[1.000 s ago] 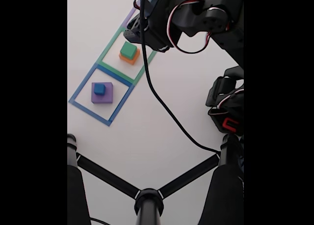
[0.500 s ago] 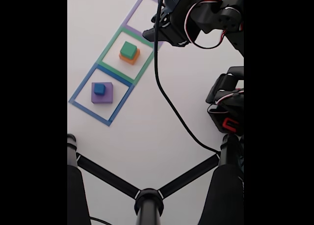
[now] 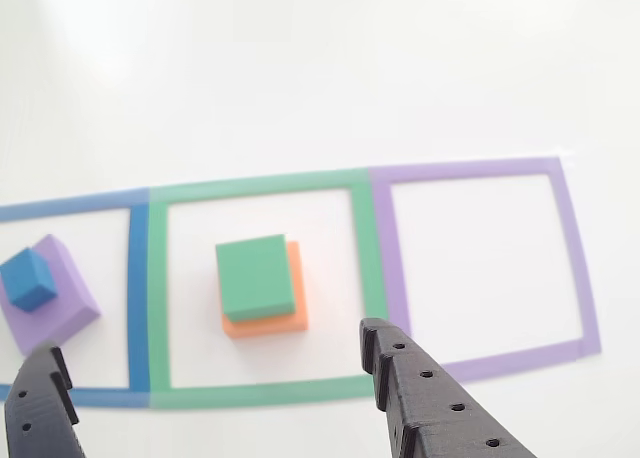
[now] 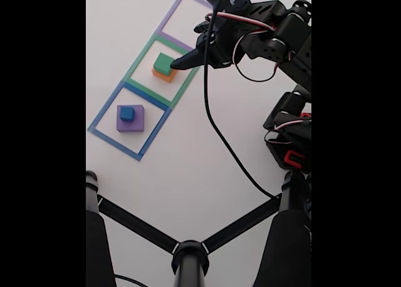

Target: Tower of hanoi

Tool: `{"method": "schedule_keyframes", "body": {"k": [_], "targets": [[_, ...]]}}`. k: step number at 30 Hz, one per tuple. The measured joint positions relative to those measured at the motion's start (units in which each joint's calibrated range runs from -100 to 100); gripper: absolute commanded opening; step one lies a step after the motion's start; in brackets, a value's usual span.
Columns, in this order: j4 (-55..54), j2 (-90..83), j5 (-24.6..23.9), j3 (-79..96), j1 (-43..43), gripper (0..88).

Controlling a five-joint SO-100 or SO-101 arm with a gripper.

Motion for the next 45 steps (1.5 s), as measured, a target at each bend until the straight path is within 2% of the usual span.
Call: {"method": "schedule_keyframes", "body": {"k": [6, 11, 18, 25, 37, 45], "targets": [[-11.6, -3.3, 0.0, 12.6, 0.4, 37.2], [-26.7, -3.1, 0.0, 23.5, 0.4, 37.2], [-50.3, 3.5, 0.0, 34.6, 0.4, 38.0], [-67.4, 11.6, 0.0, 39.9, 0.4, 38.2], [-88.6, 29.7, 0.0, 41.3, 0.4, 38.1], [-97.0, 38.8, -0.4, 41.3, -0.4, 38.2]]}}
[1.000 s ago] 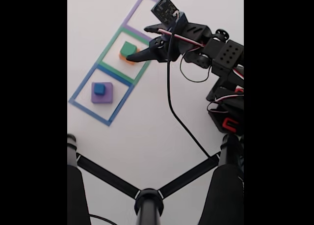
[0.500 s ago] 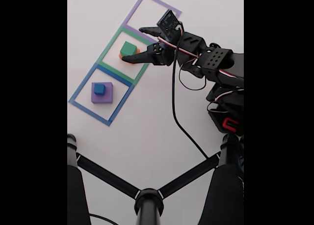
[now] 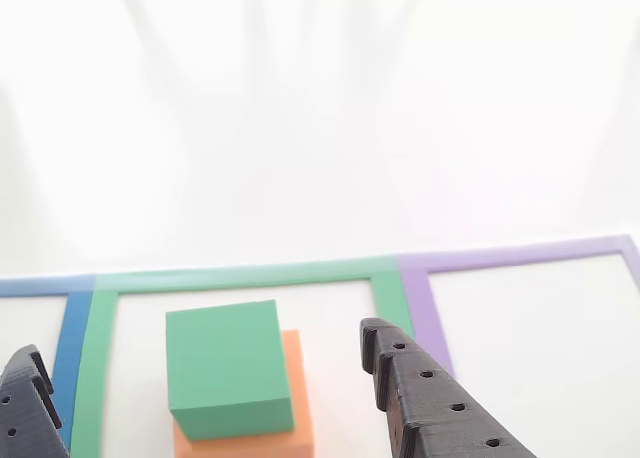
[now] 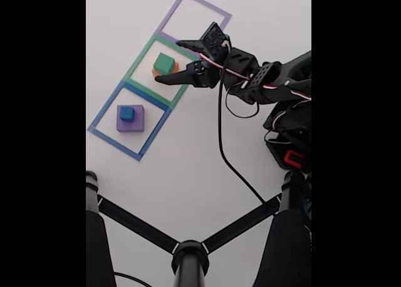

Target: Tower of hanoi

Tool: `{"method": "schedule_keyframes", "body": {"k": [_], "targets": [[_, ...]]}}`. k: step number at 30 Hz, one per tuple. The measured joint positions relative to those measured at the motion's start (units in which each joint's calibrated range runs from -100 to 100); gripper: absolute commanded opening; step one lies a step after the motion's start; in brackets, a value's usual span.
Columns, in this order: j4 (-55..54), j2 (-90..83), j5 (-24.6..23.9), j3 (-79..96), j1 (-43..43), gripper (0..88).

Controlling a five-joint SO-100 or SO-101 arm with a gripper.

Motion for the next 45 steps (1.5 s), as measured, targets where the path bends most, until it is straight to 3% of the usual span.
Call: {"method": "schedule_keyframes", "body": {"k": [33, 45], "targets": [[-7.0, 14.2, 1.2, -5.0, -2.2, 38.0], [-7.4, 16.2, 1.2, -6.5, -3.2, 32.0]]}}
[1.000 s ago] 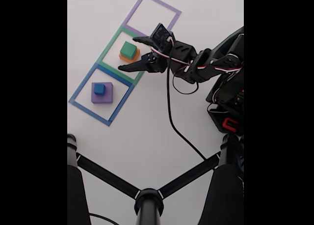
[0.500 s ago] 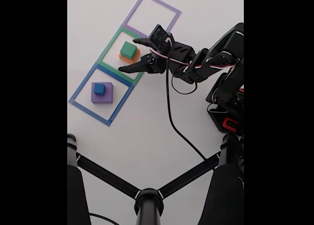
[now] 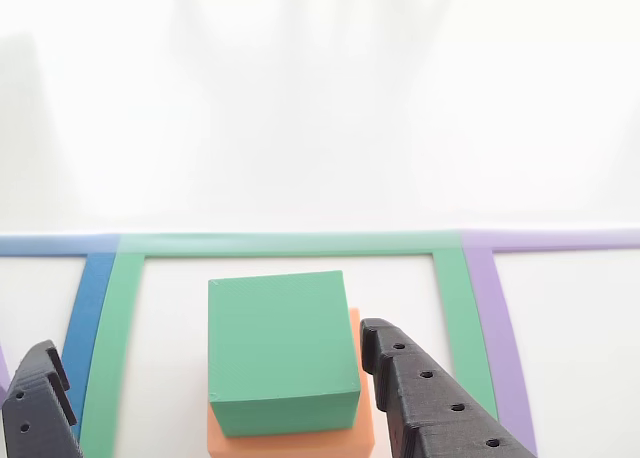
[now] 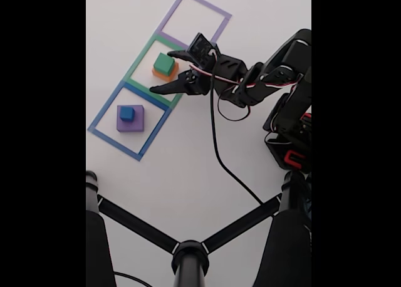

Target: Tower of hanoi

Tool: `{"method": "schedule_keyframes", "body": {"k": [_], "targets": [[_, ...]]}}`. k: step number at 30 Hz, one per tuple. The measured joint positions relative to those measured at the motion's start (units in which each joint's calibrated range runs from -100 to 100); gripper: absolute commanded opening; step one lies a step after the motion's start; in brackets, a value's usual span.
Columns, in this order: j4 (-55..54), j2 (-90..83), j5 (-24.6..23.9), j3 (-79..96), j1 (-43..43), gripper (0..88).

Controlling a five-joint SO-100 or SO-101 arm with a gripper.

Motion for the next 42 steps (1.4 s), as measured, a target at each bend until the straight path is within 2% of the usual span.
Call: {"method": "schedule_keyframes", "body": {"k": [31, 42], "targets": [[0.0, 1.9, 0.0, -1.7, 0.0, 9.3], [1.2, 1.0, 0.0, -1.0, 0.0, 8.5]]}}
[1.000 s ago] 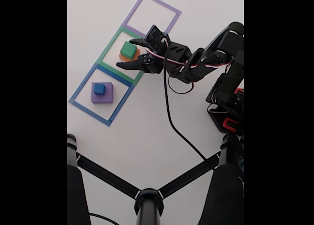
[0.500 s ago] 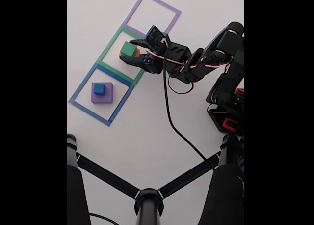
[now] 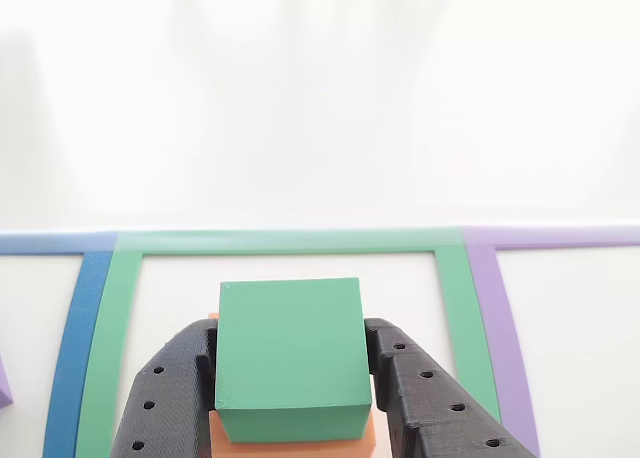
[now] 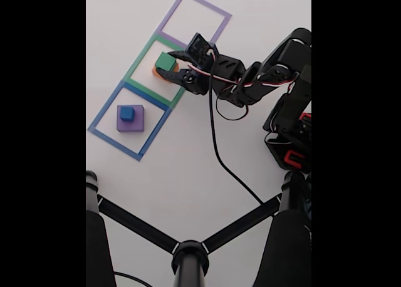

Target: Tower of hanoi

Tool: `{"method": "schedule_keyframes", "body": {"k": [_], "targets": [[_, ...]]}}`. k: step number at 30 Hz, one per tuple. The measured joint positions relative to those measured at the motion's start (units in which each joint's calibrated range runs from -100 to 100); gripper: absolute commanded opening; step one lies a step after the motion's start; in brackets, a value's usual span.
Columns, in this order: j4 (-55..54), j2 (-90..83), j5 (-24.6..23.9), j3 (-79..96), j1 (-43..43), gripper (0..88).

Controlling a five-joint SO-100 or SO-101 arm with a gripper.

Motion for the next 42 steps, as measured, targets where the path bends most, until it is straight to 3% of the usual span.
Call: {"method": "schedule_keyframes", "body": {"k": [5, 9, 20, 26, 32, 42], "targets": [[8.1, -7.2, 0.0, 0.2, 0.0, 8.6], [23.6, -18.8, 0.0, -3.0, -0.1, 8.7], [93.6, -37.6, 0.0, -40.9, 0.1, 8.4], [121.5, -37.8, 0.0, -64.8, 0.1, 8.4], [135.4, -38.1, 0.0, -77.9, 1.0, 8.6], [137.2, -38.8, 0.0, -80.2, 3.8, 9.2]]}}
